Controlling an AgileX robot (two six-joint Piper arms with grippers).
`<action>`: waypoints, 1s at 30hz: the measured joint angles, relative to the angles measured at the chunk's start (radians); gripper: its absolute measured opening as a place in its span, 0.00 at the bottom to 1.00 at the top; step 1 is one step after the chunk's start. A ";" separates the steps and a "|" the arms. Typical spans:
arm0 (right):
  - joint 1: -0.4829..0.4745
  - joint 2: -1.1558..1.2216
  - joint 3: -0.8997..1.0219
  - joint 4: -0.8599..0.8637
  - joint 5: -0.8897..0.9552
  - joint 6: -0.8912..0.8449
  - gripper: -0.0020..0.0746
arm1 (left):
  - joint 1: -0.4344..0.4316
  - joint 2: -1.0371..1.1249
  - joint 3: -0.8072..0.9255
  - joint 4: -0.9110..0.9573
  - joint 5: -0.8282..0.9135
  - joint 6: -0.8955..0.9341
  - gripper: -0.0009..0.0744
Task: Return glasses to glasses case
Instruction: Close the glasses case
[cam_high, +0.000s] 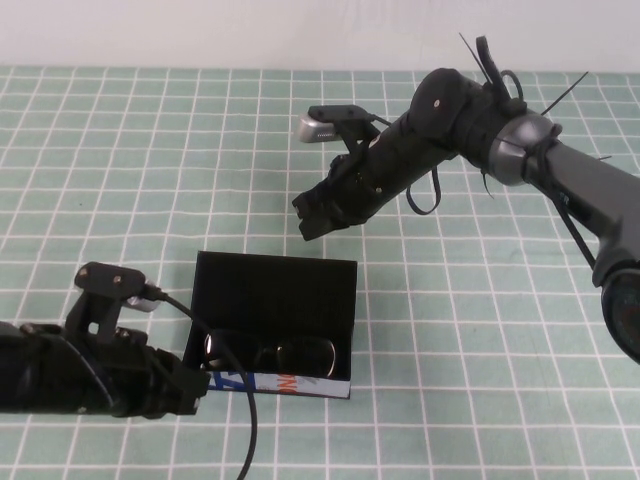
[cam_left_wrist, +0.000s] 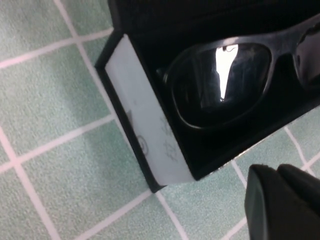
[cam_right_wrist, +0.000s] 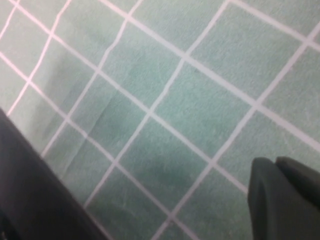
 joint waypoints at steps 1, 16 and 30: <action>0.000 0.000 0.000 0.002 0.005 -0.007 0.01 | 0.000 0.005 0.000 -0.001 0.003 0.000 0.01; 0.000 0.000 0.000 0.051 0.074 -0.053 0.01 | 0.000 0.111 0.000 -0.095 0.049 0.059 0.01; -0.001 0.002 0.000 0.229 0.206 -0.358 0.01 | 0.000 0.114 -0.004 -0.106 0.038 0.063 0.01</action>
